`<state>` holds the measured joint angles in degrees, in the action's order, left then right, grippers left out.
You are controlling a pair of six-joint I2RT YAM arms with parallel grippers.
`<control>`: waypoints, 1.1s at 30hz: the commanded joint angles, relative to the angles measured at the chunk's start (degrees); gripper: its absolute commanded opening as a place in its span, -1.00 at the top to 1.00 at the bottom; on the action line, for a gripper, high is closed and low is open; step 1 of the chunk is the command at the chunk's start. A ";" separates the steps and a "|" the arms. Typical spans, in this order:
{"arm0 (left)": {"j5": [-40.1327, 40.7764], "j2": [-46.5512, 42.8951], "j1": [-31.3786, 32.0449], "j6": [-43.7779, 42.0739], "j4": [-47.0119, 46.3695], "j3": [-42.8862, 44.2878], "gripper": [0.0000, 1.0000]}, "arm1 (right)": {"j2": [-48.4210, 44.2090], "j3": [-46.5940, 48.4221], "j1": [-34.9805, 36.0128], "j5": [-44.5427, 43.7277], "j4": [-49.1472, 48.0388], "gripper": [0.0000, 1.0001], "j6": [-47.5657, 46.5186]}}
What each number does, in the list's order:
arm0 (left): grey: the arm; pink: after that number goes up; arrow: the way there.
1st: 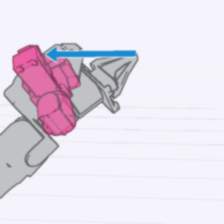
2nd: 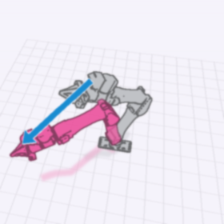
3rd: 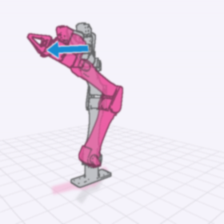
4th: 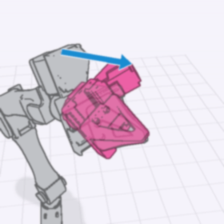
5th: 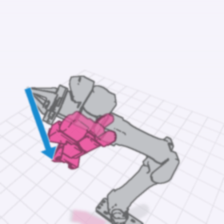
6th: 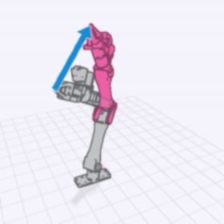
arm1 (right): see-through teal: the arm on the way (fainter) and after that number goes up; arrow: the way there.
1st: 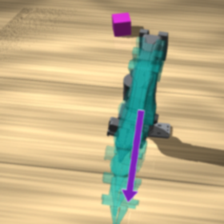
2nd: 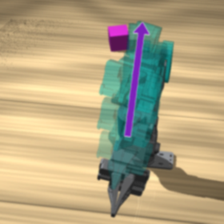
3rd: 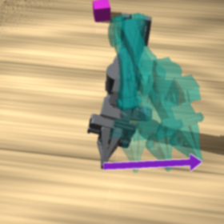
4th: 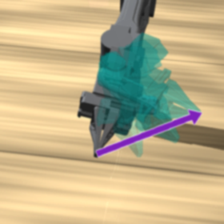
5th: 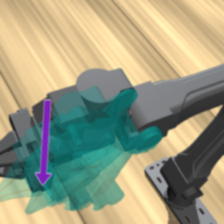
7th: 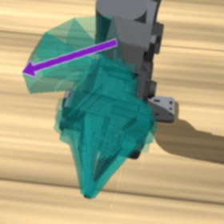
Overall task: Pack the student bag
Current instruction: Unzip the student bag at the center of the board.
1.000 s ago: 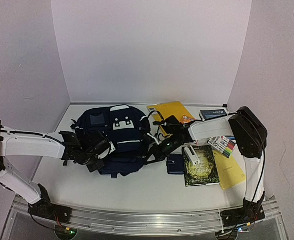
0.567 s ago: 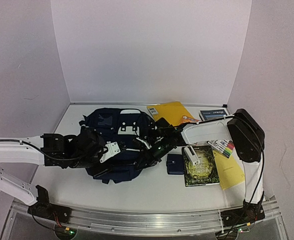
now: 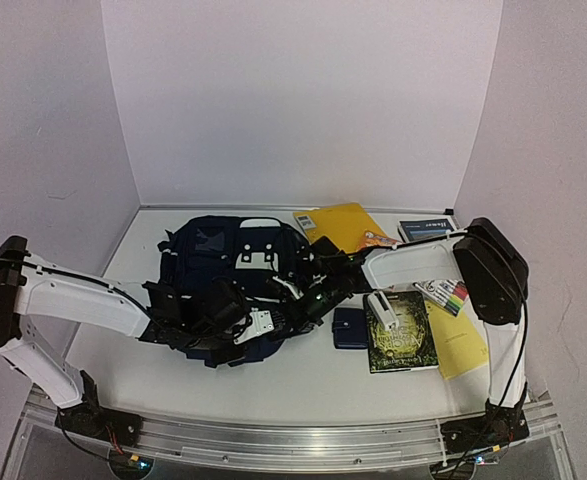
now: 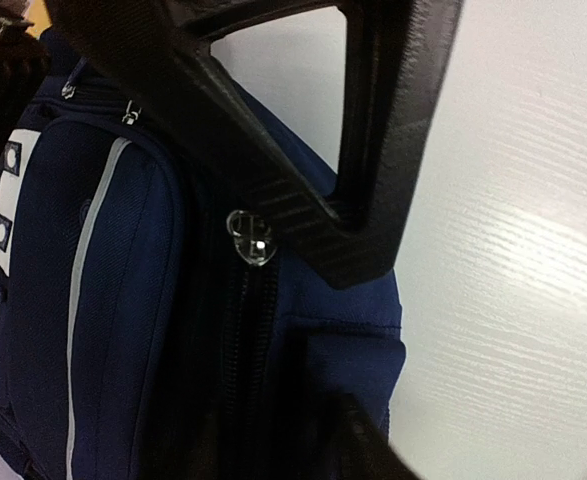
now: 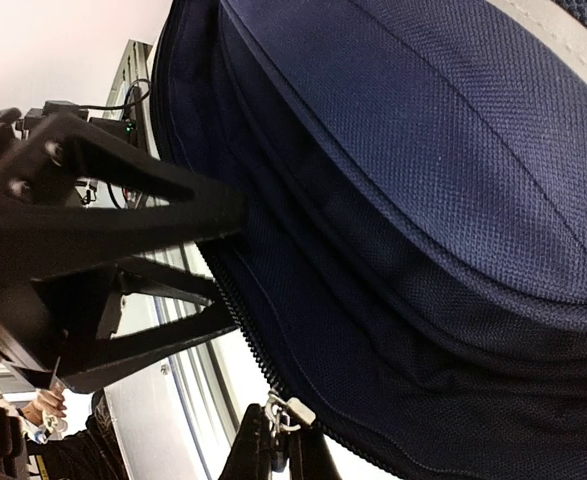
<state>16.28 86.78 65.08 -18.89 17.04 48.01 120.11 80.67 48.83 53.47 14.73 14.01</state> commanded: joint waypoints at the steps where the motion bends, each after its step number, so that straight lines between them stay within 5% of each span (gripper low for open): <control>1: 2.28 -2.23 0.04 2.22 3.07 1.26 0.65 | -0.92 -0.98 -0.84 0.90 -1.06 1.00 -1.28; 5: 4.74 -6.43 0.02 4.17 8.49 0.77 0.99 | -1.10 -2.02 -3.44 -0.23 -0.68 1.00 -2.34; 13: 7.83 -13.77 0.02 7.99 16.91 -0.62 1.00 | 0.00 -1.85 -10.60 -3.24 3.80 1.00 -7.52; 23: 6.55 -19.11 0.21 9.72 20.78 -2.06 1.00 | 6.37 9.31 -14.83 -14.58 7.30 1.00 -10.18; 33: 4.11 -16.82 0.57 10.38 23.77 -0.53 1.00 | 11.78 19.01 -16.41 -25.95 7.42 1.00 -8.19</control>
<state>20.93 69.69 65.32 -9.84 34.58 45.98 130.02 95.00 35.11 39.17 22.76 4.93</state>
